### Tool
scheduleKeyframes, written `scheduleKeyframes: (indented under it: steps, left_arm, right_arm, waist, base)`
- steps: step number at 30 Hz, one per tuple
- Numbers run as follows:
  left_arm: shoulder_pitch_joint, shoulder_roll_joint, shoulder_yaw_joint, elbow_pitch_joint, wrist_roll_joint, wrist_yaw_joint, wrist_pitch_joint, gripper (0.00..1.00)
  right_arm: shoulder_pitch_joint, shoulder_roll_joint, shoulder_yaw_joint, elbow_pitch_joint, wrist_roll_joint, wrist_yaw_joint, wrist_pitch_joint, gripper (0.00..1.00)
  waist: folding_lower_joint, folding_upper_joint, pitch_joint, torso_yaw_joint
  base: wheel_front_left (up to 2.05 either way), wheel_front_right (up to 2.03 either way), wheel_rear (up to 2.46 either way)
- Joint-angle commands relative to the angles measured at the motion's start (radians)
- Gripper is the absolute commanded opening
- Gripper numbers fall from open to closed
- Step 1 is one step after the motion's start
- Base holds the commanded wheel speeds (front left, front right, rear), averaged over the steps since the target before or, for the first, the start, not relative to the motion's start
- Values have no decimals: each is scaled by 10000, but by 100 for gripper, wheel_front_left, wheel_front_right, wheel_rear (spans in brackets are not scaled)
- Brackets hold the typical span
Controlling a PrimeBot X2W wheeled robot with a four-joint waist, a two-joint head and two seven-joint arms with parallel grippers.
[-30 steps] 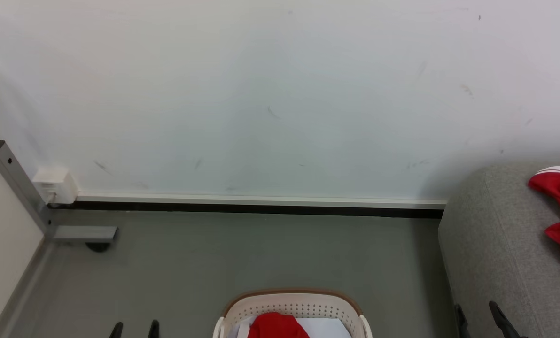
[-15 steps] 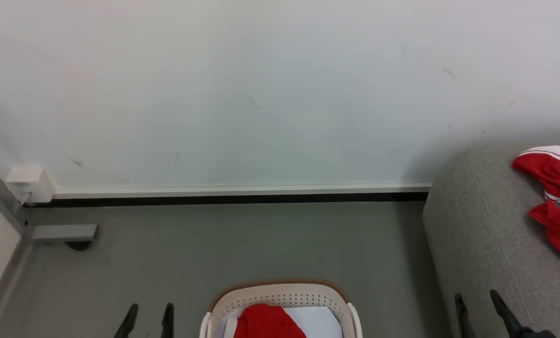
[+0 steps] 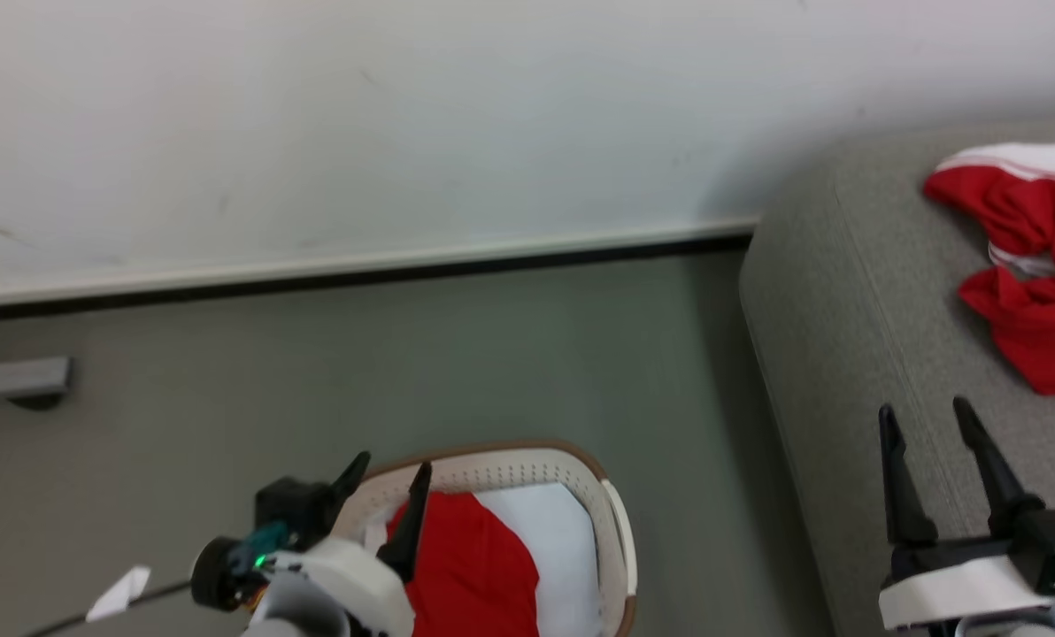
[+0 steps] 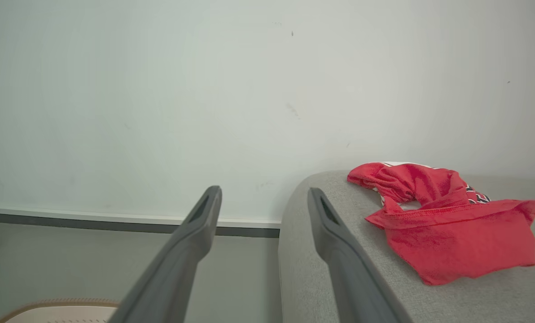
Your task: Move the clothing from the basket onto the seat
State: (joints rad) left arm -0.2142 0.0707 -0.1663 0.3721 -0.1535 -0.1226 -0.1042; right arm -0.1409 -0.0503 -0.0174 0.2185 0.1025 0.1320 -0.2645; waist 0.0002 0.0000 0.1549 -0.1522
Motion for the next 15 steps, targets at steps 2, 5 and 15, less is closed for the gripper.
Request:
scheduleKeyframes:
  steps: [2, 5, 15]
  left_arm:
    - [-648, -3, -204, 521, 155, 3, 667, 100]
    - [-1357, -14, -398, 1213, 268, 48, 1357, 100]
    - [-3209, -47, -645, 3782, 447, 399, 2396, 100]
  right_arm:
    - [-436, -5, -82, -299, 1, -26, 4, 100]
    - [-827, -5, -103, -628, 58, -26, 4, 100]
    - [-1771, -8, 112, -1357, -93, -26, 4, 100]
  waist:
    - [-2, 0, 1208, -607]
    - [-2, 0, 1863, -771]
    - [-2, 0, 3895, -952]
  base:
    - [0, 0, 0]
    - [0, 0, 0]
    - [0, 0, 0]
